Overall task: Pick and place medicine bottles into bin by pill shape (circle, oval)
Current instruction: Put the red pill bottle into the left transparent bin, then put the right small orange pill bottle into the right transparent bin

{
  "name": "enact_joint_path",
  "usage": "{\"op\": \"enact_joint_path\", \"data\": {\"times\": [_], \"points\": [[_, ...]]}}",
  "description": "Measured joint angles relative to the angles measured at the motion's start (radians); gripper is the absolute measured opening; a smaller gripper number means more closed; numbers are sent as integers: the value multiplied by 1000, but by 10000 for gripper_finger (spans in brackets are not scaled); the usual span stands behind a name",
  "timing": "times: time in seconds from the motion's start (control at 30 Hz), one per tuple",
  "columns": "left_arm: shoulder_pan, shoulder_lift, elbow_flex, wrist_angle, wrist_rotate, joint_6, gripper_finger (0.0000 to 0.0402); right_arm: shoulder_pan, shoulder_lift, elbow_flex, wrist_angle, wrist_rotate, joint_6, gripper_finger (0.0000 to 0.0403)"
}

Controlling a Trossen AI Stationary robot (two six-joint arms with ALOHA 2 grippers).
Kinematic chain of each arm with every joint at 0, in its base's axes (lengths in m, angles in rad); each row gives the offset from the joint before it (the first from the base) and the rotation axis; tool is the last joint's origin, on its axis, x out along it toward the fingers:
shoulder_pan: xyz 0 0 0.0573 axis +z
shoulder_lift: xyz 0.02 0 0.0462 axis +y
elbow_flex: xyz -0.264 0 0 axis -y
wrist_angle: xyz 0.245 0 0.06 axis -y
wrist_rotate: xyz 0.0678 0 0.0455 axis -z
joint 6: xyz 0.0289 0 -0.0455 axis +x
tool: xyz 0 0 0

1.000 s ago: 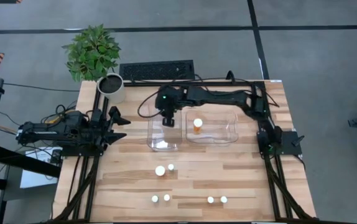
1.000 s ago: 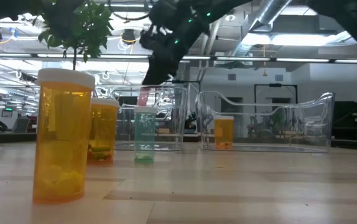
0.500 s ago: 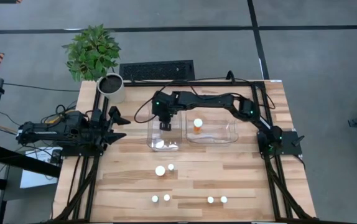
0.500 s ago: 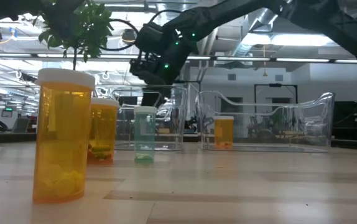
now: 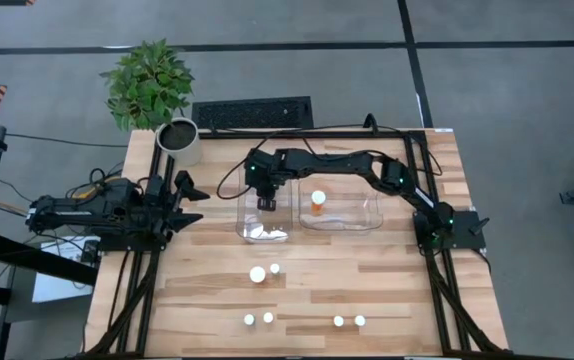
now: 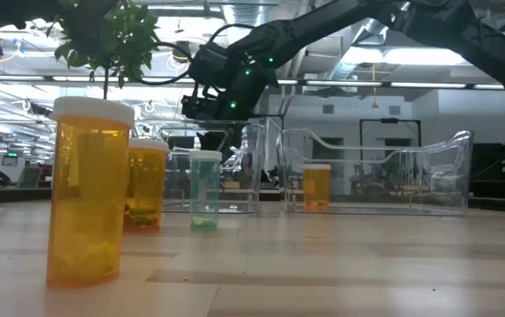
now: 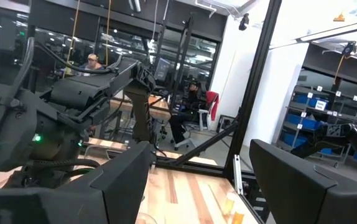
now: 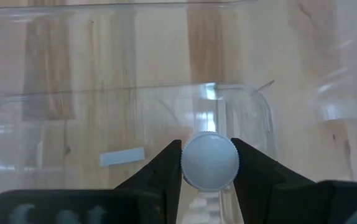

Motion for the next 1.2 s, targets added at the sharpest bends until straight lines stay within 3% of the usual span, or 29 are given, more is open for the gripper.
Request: {"op": "enact_joint_path", "data": {"times": [0.27, 0.83, 1.03, 1.13, 1.2], "points": [[0, 0, 0, -1, 0, -1, 270, 0, 0, 0, 2, -1, -3, 141], [0, 0, -1, -1, 0, -2, 270, -6, -6, 43, -36, -2, -30, 227], [0, 0, -1, -1, 1, -8, 270, -6, -8, 217, -234, -6, -72, 229], [0, 0, -1, -1, 2, -8, 270, -7, -13, 318, -417, -28, -89, 227], [0, 0, -1, 2, 4, -8, 270, -16, -92, 265, -497, -54, -80, 226]]}}
